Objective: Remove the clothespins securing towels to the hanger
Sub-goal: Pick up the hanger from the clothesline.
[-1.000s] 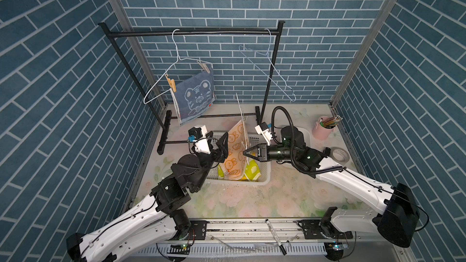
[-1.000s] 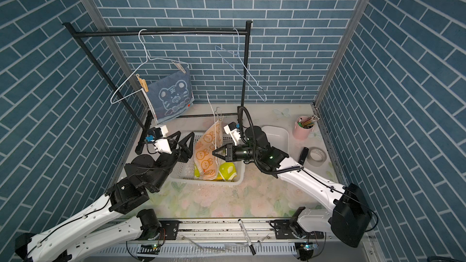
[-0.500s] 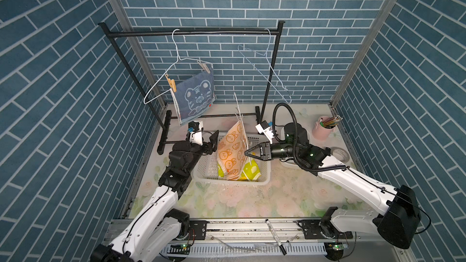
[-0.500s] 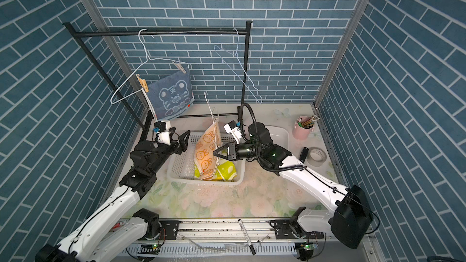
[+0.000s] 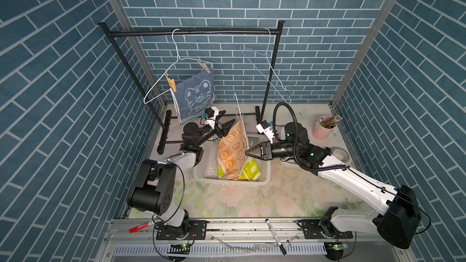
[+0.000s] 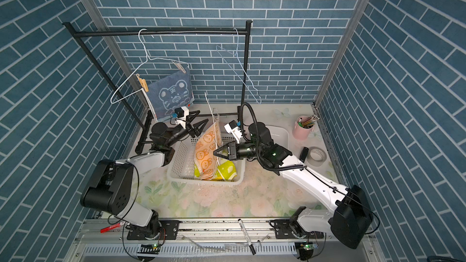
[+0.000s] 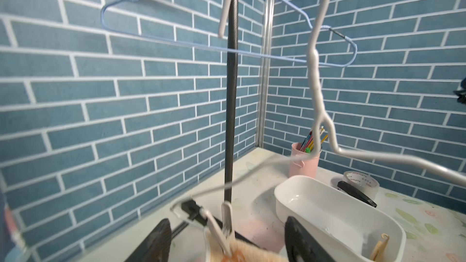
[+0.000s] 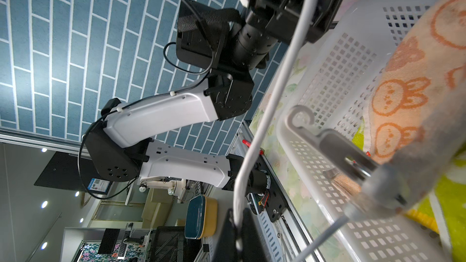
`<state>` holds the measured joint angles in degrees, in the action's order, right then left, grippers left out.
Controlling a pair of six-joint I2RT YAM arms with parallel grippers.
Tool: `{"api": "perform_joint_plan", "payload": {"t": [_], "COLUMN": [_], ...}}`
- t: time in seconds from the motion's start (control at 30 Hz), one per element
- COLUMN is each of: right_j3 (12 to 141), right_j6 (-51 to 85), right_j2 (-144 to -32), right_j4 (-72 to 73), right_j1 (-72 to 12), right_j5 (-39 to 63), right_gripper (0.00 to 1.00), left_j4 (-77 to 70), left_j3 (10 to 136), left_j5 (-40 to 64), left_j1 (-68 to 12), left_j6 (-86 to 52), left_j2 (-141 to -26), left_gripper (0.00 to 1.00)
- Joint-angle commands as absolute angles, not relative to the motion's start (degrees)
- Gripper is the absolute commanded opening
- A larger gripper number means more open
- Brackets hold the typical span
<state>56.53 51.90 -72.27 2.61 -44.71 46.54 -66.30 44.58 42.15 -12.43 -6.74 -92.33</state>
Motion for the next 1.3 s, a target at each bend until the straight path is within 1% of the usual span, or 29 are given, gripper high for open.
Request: {"api": "perform_joint_plan", "payload": {"t": [0.0,0.27,0.43,0.6,0.7,0.77,0.87,1.07,1.27], "right_j3": [58.1,58.45,58.63,58.67,58.76,58.72,58.72,58.36,58.45], "right_j6": [52.21,52.43,52.71,53.08,53.2,53.25,53.26,53.26,53.02], "right_j2": [-70.57,-71.5,-71.85,-71.98,-72.16,-72.25,-72.16,-71.81,-71.66], "right_j4": [5.78,6.37,6.68,7.11,7.27,7.3,7.38,7.47,7.34], "right_j1": [-44.51,-44.47,-44.47,-44.47,-44.43,-44.48,-44.47,-44.52,-44.44], "right_j5": [47.02,47.13,47.29,47.11,47.11,46.94,46.87,46.64,46.68], "right_gripper": [0.0,0.0,0.0,0.0,0.0,0.0,0.0,0.0,0.0], "left_j4": [-73.98,-72.1,-64.85,-56.47,-56.0,-56.64,-56.27,-53.84,-48.88], "left_j3": [47.93,51.6,54.99,58.72,59.33,59.1,58.72,57.19,54.36], "left_j5": [47.36,50.44,50.71,48.87,48.07,47.03,46.01,43.5,38.68], "left_j1": [-12.15,-12.61,-14.2,-15.81,-16.41,-16.49,-16.49,-16.57,-16.59], "left_j6": [-4.2,-0.88,4.45,10.39,11.5,11.87,13.43,17.36,24.53], "left_j2": [-95.56,-99.65,-100.24,-100.68,-100.81,-100.56,-99.82,-97.12,-93.41], "left_gripper": [0.72,0.69,0.67,0.63,0.59,0.55,0.45,0.2,0.05]}}
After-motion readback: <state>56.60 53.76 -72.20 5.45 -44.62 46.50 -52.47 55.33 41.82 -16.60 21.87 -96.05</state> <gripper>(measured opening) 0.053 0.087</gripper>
